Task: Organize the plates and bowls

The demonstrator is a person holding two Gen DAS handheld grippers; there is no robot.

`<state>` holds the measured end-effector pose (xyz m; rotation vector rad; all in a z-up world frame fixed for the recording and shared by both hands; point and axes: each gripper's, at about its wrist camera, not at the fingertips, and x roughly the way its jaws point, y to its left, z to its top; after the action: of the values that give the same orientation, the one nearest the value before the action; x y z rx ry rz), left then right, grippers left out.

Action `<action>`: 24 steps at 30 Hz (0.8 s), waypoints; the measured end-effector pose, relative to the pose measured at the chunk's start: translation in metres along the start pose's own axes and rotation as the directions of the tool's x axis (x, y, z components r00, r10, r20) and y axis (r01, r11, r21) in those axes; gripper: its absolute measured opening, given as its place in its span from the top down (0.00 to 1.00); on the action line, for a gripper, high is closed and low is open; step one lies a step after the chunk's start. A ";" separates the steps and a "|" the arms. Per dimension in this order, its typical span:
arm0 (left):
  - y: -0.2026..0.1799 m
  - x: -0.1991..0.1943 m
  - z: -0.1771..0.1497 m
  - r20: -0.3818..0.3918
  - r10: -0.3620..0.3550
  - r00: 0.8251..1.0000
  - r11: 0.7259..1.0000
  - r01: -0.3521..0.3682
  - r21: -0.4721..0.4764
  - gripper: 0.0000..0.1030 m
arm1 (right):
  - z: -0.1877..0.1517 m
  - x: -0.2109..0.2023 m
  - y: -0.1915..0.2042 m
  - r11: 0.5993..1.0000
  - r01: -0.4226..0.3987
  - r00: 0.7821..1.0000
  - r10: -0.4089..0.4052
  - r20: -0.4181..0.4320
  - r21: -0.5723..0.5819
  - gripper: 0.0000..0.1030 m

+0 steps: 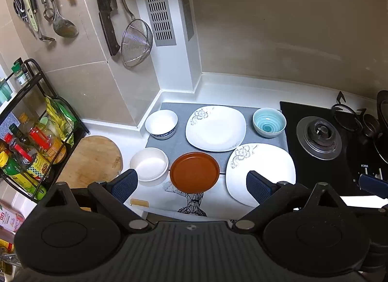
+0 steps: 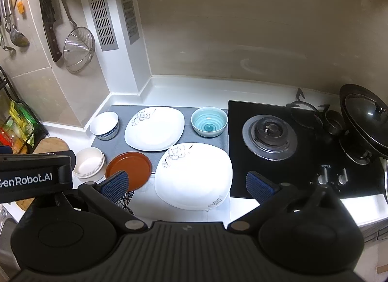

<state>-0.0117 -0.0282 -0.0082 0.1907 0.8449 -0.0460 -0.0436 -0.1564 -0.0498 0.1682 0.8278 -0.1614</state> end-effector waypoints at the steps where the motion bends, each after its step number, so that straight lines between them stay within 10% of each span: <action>1: 0.000 0.000 0.000 0.000 0.001 1.000 1.000 -0.001 0.000 0.06 | -0.001 0.000 -0.001 1.000 -0.002 1.000 0.002 -0.001 0.003 0.00; 24: -0.002 0.003 -0.009 0.020 0.024 1.000 1.000 -0.024 0.013 0.06 | -0.002 0.005 0.001 1.000 -0.005 1.000 0.005 -0.016 0.006 0.00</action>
<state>-0.0165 -0.0289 -0.0166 0.2127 0.8223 -0.0315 -0.0412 -0.1559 -0.0550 0.1769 0.8431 -0.1581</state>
